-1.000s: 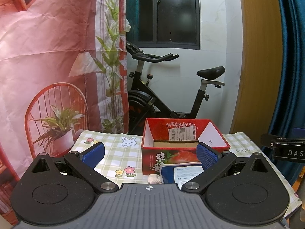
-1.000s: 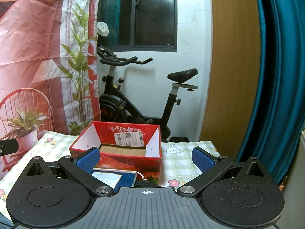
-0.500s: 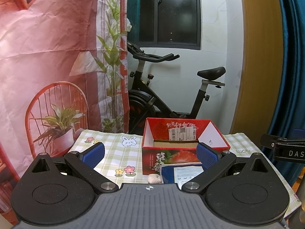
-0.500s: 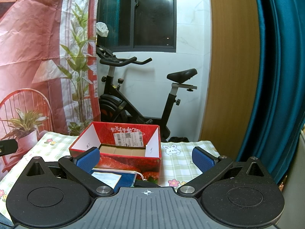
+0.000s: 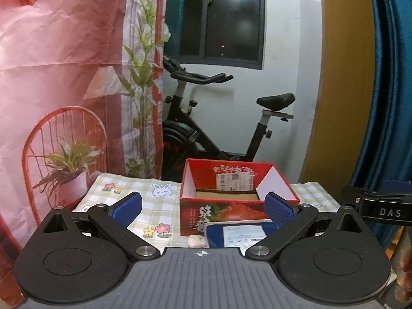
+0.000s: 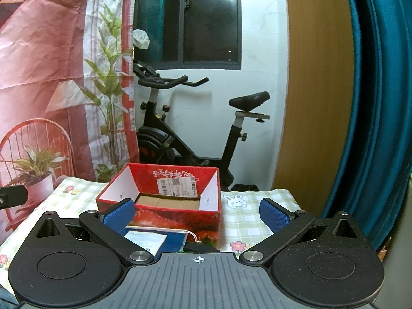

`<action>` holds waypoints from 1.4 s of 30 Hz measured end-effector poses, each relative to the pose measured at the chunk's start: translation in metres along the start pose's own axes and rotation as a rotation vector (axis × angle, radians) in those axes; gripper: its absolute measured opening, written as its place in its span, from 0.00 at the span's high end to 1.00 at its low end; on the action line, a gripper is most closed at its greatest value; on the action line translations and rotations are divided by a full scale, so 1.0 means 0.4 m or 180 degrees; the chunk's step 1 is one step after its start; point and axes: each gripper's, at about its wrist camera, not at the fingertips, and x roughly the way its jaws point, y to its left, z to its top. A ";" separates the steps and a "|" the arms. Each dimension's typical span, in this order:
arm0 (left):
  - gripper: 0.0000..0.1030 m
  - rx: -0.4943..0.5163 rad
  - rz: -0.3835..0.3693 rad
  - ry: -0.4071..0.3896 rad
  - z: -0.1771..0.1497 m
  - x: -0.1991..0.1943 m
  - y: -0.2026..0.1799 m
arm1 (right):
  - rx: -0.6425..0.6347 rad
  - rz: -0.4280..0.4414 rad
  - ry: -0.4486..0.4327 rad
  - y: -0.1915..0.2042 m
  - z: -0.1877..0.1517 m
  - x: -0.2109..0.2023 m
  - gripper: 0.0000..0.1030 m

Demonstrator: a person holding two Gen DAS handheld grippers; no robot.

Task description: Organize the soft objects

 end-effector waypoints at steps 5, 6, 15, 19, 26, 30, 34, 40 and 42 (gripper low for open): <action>0.01 0.0155 0.0024 -0.0133 -0.008 0.012 -0.006 | -0.0092 0.0058 -0.0013 0.006 -0.026 0.027 0.00; 0.01 0.0182 0.0056 -0.0144 -0.011 0.020 -0.006 | -0.0098 0.0115 -0.0003 0.003 -0.030 0.039 0.00; 0.06 0.0110 0.0200 0.0162 -0.037 0.166 0.034 | 0.0000 0.0423 0.0053 -0.013 -0.044 0.167 0.00; 0.08 0.0035 0.0152 0.0372 -0.063 0.233 0.050 | -0.0212 0.0468 0.0113 0.018 -0.070 0.233 0.00; 0.18 -0.0164 0.0020 0.0616 -0.127 0.324 0.057 | -0.0126 0.0370 0.0474 0.066 -0.161 0.342 0.00; 0.21 -0.0309 -0.0045 0.0629 -0.182 0.343 0.068 | -0.0077 0.0526 0.0621 0.068 -0.246 0.365 0.05; 0.22 -0.0370 -0.0059 0.0654 -0.224 0.359 0.068 | -0.0027 0.0628 0.0694 0.054 -0.288 0.378 0.17; 0.32 -0.0279 -0.0088 0.0893 -0.247 0.398 0.054 | -0.0011 0.0729 0.0612 0.044 -0.293 0.375 0.30; 0.34 -0.0269 -0.0091 0.0899 -0.249 0.402 0.053 | -0.0037 0.0793 0.0605 0.048 -0.295 0.371 0.36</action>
